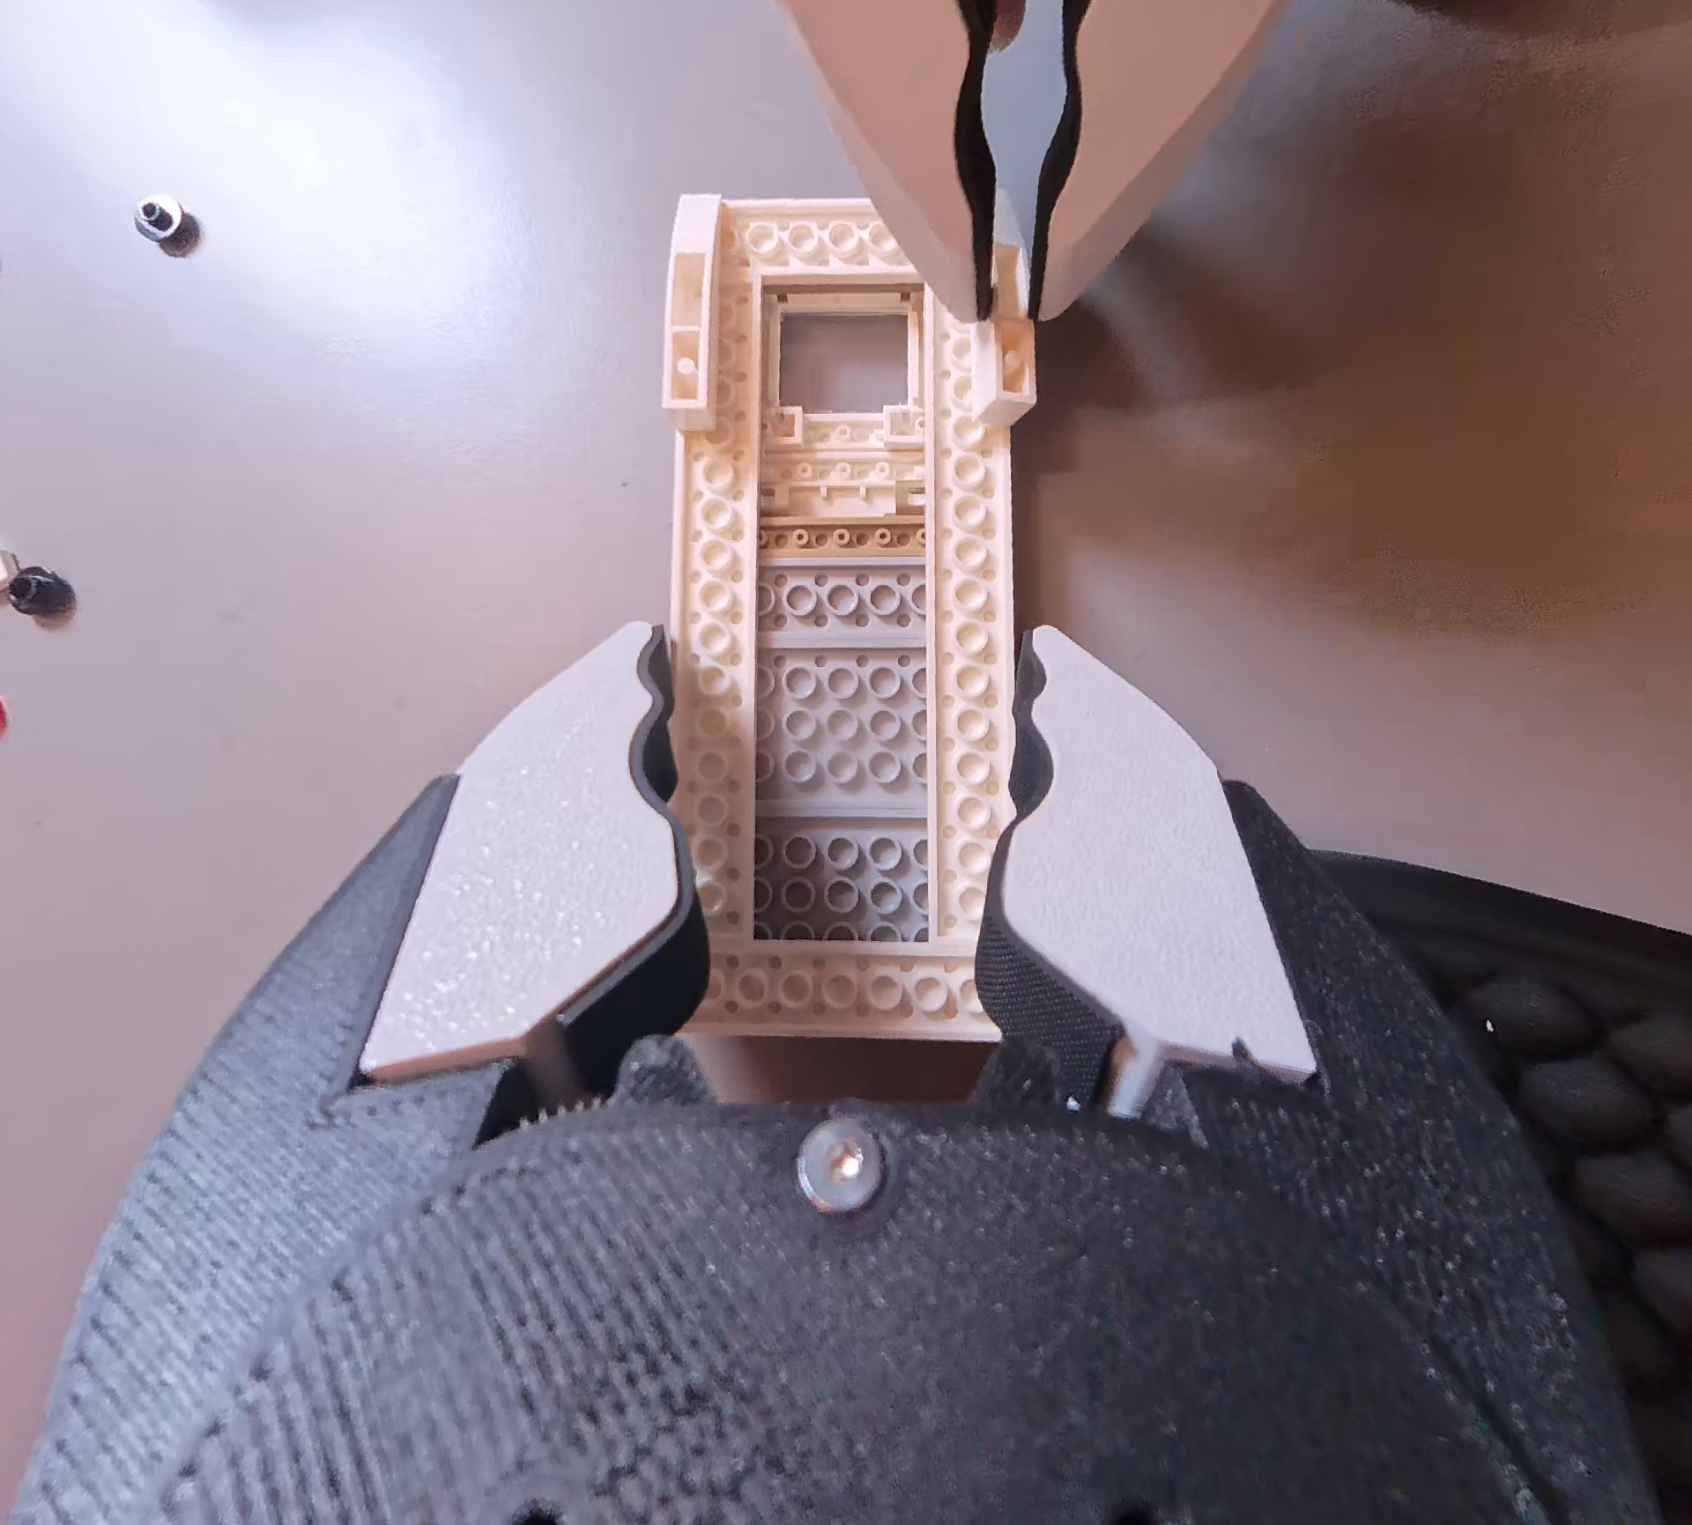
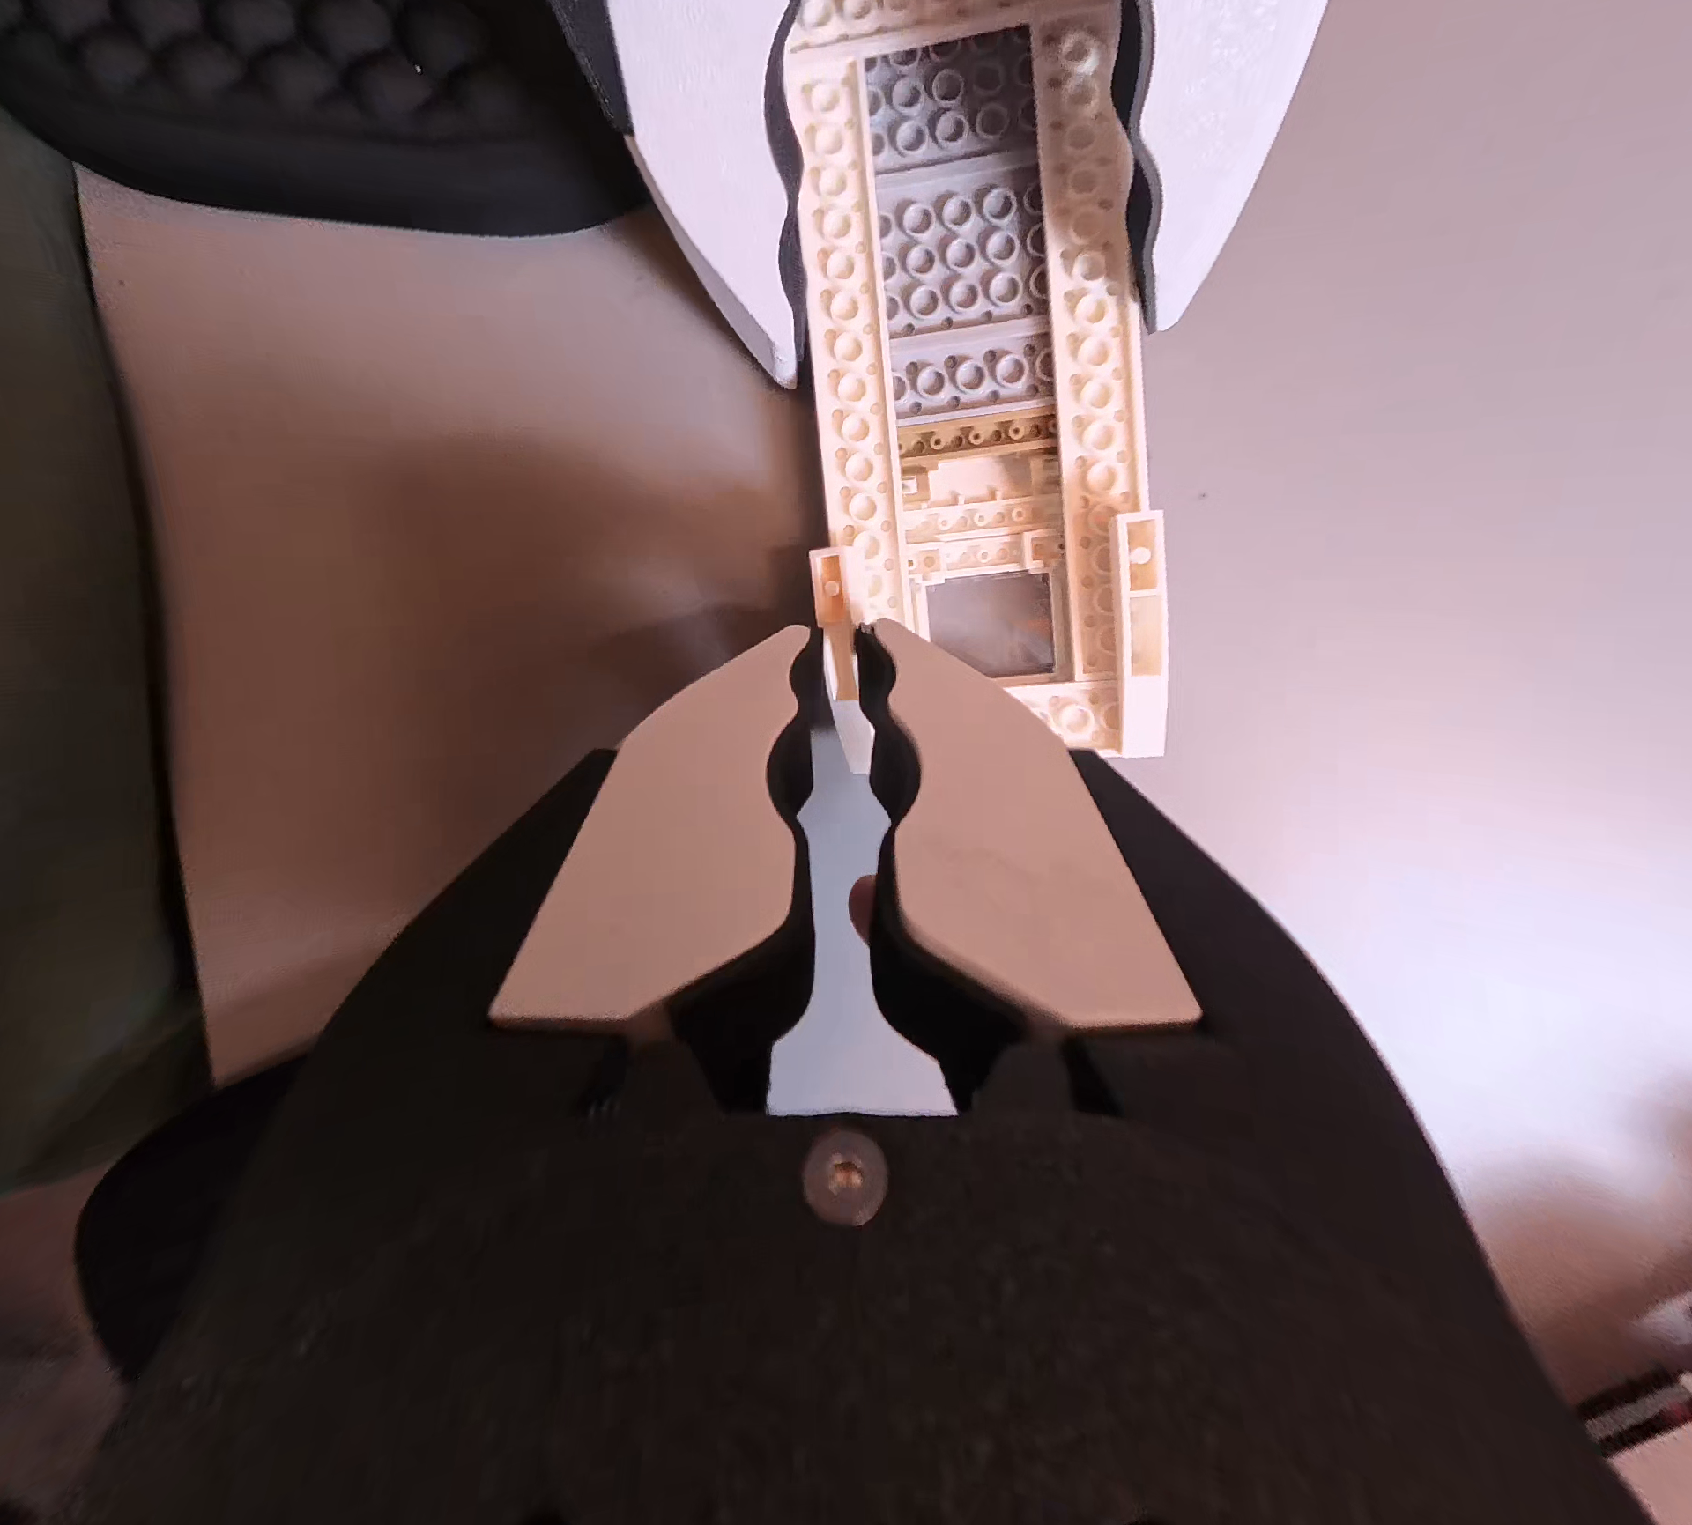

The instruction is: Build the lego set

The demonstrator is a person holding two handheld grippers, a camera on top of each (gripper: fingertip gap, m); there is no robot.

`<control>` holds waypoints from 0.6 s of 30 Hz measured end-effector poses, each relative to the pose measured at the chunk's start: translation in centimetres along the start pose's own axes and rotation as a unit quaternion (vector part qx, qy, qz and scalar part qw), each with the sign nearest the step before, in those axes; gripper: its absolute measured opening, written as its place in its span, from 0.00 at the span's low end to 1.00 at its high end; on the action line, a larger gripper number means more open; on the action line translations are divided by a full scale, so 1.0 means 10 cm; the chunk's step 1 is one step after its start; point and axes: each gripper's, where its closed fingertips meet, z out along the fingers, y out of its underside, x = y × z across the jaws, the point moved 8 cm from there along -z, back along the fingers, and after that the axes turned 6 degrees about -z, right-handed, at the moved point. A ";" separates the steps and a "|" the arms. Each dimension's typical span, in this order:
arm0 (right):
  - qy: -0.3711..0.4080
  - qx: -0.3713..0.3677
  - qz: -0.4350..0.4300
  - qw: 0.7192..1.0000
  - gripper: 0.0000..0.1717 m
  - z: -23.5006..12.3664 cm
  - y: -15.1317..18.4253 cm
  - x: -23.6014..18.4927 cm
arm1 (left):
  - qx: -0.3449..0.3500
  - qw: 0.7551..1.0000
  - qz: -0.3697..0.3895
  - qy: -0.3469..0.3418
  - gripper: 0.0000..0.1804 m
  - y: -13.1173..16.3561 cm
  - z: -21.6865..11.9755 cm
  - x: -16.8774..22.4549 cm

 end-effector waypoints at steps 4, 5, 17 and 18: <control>-0.042 -0.011 0.047 0.998 0.04 0.01 -0.01 0.07 | 0.000 1.000 0.000 -0.001 0.40 0.00 0.00 0.00; -0.050 -0.012 0.052 0.997 0.04 0.01 -0.01 0.08 | 0.000 1.000 0.001 -0.001 0.40 0.00 0.00 0.00; -0.044 -0.035 0.038 0.998 0.04 0.02 -0.05 0.08 | -0.001 1.000 -0.002 -0.002 0.40 0.01 0.00 0.00; -0.049 -0.035 0.043 0.997 0.04 0.03 -0.05 0.08 | -0.001 1.000 0.000 -0.003 0.40 0.01 -0.01 0.00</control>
